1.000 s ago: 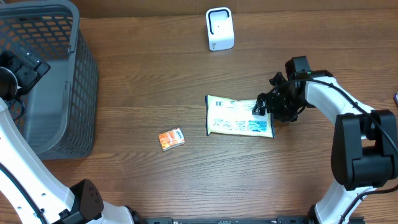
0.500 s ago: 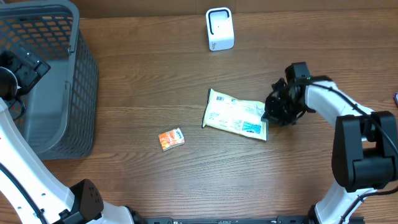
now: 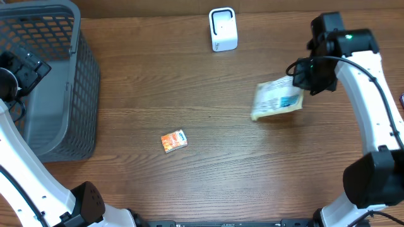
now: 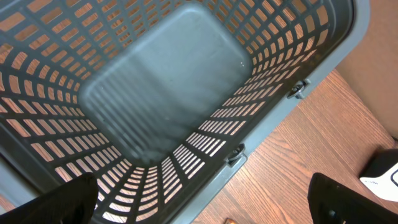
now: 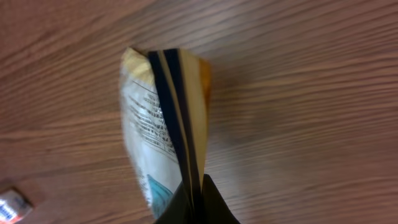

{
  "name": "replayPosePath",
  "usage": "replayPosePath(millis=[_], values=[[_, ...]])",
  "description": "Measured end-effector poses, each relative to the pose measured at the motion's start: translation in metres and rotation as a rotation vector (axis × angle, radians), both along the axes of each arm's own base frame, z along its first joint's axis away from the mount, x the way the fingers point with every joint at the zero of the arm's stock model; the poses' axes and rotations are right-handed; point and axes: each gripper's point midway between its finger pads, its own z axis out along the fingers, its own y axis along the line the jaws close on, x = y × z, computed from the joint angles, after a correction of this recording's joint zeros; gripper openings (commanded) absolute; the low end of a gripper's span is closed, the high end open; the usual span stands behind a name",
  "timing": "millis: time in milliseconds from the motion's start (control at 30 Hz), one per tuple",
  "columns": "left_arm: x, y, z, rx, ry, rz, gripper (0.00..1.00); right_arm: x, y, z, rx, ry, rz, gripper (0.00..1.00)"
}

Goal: Scan the item barcode

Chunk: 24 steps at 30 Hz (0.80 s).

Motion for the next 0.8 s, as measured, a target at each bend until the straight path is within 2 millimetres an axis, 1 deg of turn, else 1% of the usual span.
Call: replayPosePath(millis=[100,133,233,333,433,500,567,700,800], values=[[0.0,0.0,0.0,0.0,0.0,0.001,1.0,-0.001,-0.016,0.013,-0.086,-0.015,-0.038,0.04],[0.0,0.0,0.0,0.0,0.0,0.0,1.0,-0.002,-0.022,0.014,-0.117,-0.013,-0.051,0.04],[0.0,0.0,0.0,0.0,0.0,0.0,1.0,-0.007,-0.03,0.018,-0.166,-0.001,-0.067,0.04],[0.0,0.0,0.0,0.0,0.0,0.0,1.0,-0.007,-0.031,0.021,-0.187,-0.005,-0.067,0.04],[0.0,0.0,0.0,0.0,0.0,0.0,1.0,-0.007,-0.024,0.022,-0.197,-0.01,-0.048,0.04],[0.0,0.0,0.0,0.0,0.0,0.0,1.0,-0.007,-0.015,0.022,-0.196,-0.014,-0.027,0.04],[0.0,0.0,0.0,0.0,0.0,0.001,1.0,-0.005,0.0,0.022,-0.176,-0.031,0.004,0.04],[0.0,0.0,0.0,0.0,0.0,0.0,1.0,0.004,0.041,0.023,-0.124,-0.09,0.074,0.04],[0.0,0.0,0.0,0.0,0.0,0.0,1.0,0.003,0.082,0.013,-0.081,-0.118,0.147,0.06]])
